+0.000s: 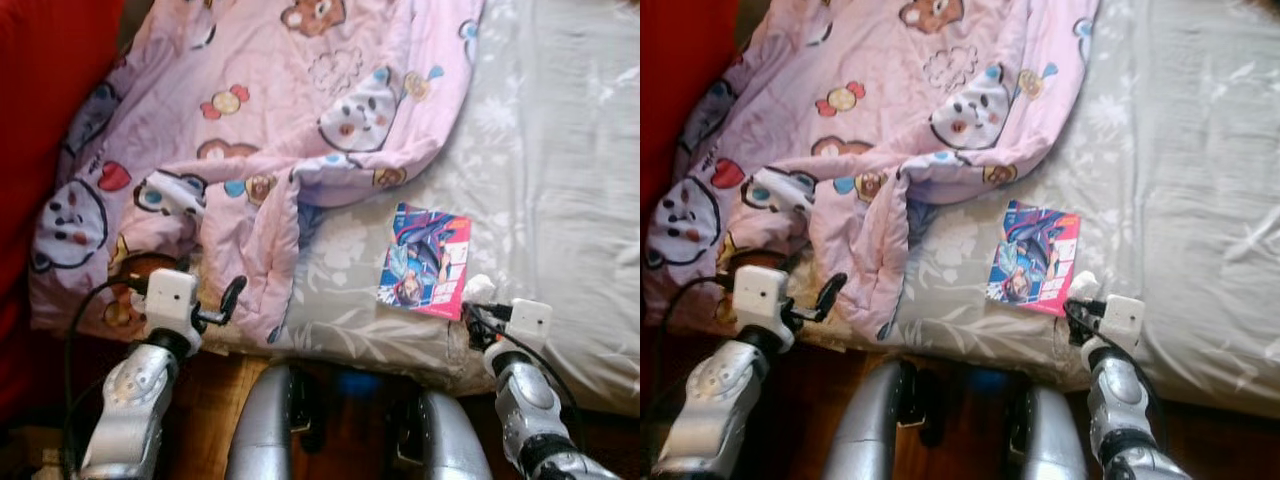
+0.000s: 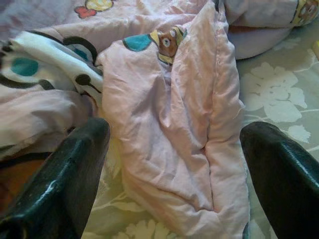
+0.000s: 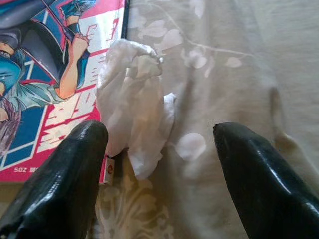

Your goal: Clean up the room

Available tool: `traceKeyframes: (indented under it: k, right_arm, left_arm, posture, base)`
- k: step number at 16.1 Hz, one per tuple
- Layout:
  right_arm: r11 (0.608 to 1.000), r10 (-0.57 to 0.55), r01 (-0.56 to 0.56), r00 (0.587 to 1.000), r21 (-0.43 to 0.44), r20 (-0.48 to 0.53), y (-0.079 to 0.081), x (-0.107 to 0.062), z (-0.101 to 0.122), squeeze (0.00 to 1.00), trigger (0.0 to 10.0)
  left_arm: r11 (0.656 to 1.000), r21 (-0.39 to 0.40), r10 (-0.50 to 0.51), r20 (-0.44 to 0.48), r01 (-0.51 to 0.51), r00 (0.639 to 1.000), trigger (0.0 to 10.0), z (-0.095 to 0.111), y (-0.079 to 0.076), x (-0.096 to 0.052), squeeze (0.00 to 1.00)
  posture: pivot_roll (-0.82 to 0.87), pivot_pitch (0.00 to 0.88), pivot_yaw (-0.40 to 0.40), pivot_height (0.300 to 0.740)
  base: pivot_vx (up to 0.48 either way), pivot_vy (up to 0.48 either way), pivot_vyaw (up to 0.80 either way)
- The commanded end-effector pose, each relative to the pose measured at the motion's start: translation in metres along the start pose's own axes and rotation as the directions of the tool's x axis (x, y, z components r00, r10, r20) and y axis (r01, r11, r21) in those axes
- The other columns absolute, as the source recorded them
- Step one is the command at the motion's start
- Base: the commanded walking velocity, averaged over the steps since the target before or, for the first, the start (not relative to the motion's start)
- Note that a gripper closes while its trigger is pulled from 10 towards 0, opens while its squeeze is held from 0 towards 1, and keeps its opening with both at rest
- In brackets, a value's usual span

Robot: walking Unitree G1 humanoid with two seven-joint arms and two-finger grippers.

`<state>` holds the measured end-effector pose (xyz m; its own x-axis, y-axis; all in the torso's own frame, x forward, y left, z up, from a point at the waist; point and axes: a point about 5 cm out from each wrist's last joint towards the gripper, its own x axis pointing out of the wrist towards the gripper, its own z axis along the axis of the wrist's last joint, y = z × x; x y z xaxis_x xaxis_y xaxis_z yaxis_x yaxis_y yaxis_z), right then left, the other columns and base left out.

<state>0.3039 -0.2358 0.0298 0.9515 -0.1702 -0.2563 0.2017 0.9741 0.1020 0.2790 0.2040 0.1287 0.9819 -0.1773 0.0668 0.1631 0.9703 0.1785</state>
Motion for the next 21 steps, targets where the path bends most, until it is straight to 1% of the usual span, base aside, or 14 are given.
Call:
traceKeyframes:
  k: [1,3,5,6,7,9,12,14,17,21]
  right_arm:
    - [1.0,-0.011,0.012,0.998,0.007,-0.054,-0.005,-0.005,-0.012,0.0,10.0]
    - [1.0,-0.019,0.02,0.999,0.011,-0.043,-0.008,-0.004,-0.008,0.0,10.0]
    - [0.999,-0.033,0.033,0.998,0.001,-0.052,-0.011,-0.002,-0.006,0.0,10.0]
    - [0.999,-0.035,0.035,0.998,-0.005,-0.058,-0.012,-0.002,-0.006,0.0,4.5]
    - [0.999,-0.033,0.032,0.998,-0.007,-0.058,-0.013,-0.002,-0.005,0.0,0.0]
    - [1.0,-0.027,0.027,0.998,-0.009,-0.062,-0.013,-0.002,-0.006,0.0,0.0]
    - [1.0,-0.012,0.01,0.995,-0.02,-0.098,-0.01,-0.005,-0.013,0.0,0.0]
    - [1.0,-0.006,0.005,0.994,-0.015,-0.107,-0.008,-0.005,-0.015,0.0,0.0]
    - [0.998,0.061,-0.062,0.987,-0.004,-0.146,0.002,-0.007,-0.023,0.0,0.0]
    - [0.998,0.064,-0.065,0.986,0.0,-0.156,0.003,-0.008,-0.026,0.0,0.0]
  left_arm:
    - [1.0,0.002,0.013,-0.027,-0.013,1.0,10.0,-0.003,0.003,-0.007,0.0]
    - [1.0,0.007,0.011,-0.019,-0.011,1.0,10.0,0.003,0.003,-0.009,0.0]
    - [1.0,0.015,0.021,-0.026,-0.02,0.999,10.0,0.005,0.005,-0.009,0.0]
    - [1.0,0.018,0.021,-0.027,-0.021,0.999,10.0,0.006,0.004,-0.01,0.0]
    - [1.0,0.018,0.021,-0.029,-0.02,0.999,10.0,0.008,0.003,-0.012,0.0]
    - [1.0,0.02,0.016,-0.042,-0.016,0.999,10.0,0.009,0.0,-0.016,0.0]
    - [1.0,0.017,0.013,-0.059,-0.012,0.998,10.0,0.007,-0.004,-0.021,0.0]
    - [1.0,0.015,0.012,-0.064,-0.011,0.998,10.0,0.008,-0.006,-0.021,0.0]
    - [0.999,0.034,-0.007,-0.063,0.009,0.998,10.0,0.012,-0.008,-0.02,0.0]
    - [0.999,0.051,-0.01,-0.068,0.014,0.998,10.0,0.013,-0.008,-0.02,0.0]
  posture:
    - [0.22,0.52,0.116,0.65]
    - [0.23,0.527,0.113,0.65]
    - [0.23,0.531,0.112,0.65]
    - [0.23,0.537,0.11,0.65]
    - [0.23,0.543,0.108,0.65]
    - [0.23,0.552,0.106,0.65]
    - [0.24,0.56,0.102,0.65]
    - [0.24,0.562,0.103,0.65]
    - [0.24,0.563,0.105,0.65]
    - [0.24,0.561,0.109,0.65]
  base:
    - [0.0,0.0,0.0]
    - [0.0,0.0,0.0]
    - [0.0,0.0,0.0]
    - [0.0,0.0,0.0]
    - [0.0,0.0,0.0]
    - [0.0,0.0,0.0]
    - [0.0,0.0,0.0]
    - [0.0,0.0,0.0]
    - [0.0,0.0,0.0]
    - [0.0,0.0,0.0]
